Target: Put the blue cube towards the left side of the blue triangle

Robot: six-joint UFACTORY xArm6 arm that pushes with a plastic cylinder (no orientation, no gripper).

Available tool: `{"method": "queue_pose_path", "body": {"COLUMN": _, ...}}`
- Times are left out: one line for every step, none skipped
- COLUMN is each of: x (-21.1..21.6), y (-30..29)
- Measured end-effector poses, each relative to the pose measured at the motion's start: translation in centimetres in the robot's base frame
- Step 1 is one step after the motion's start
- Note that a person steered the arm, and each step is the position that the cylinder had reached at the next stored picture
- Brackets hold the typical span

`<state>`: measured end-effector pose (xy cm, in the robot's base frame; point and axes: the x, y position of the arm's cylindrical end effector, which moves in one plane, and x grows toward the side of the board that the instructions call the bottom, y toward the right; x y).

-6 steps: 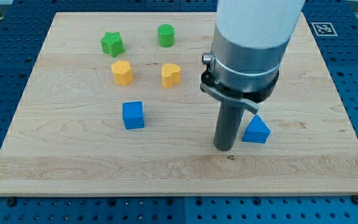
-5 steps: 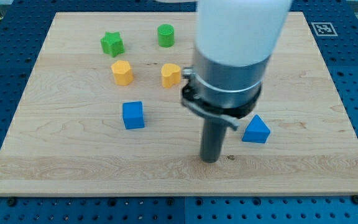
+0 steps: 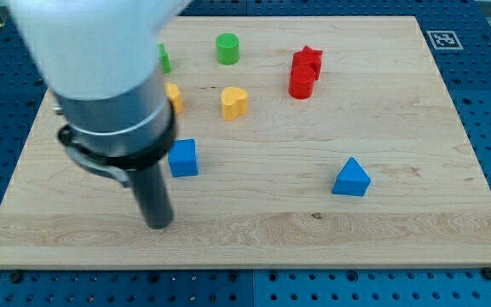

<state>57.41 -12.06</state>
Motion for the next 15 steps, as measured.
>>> {"method": "queue_pose_path", "body": {"x": -3.2, "y": -4.4}}
{"method": "queue_pose_path", "body": {"x": -6.9, "y": -6.3}}
{"method": "queue_pose_path", "body": {"x": -8.1, "y": -6.2}}
{"method": "queue_pose_path", "body": {"x": -8.5, "y": -5.8}}
{"method": "queue_pose_path", "body": {"x": -8.7, "y": -4.0}}
{"method": "queue_pose_path", "body": {"x": -8.7, "y": -2.8}}
{"method": "queue_pose_path", "body": {"x": -8.7, "y": -1.7}}
{"method": "queue_pose_path", "body": {"x": -8.7, "y": 0.8}}
{"method": "queue_pose_path", "body": {"x": -8.7, "y": 1.7}}
{"method": "queue_pose_path", "body": {"x": -8.7, "y": 3.2}}
{"method": "queue_pose_path", "body": {"x": -7.7, "y": 3.4}}
{"method": "queue_pose_path", "body": {"x": -7.1, "y": 3.5}}
{"method": "queue_pose_path", "body": {"x": -7.1, "y": 4.8}}
{"method": "queue_pose_path", "body": {"x": -7.1, "y": 6.2}}
{"method": "queue_pose_path", "body": {"x": -7.1, "y": 6.5}}
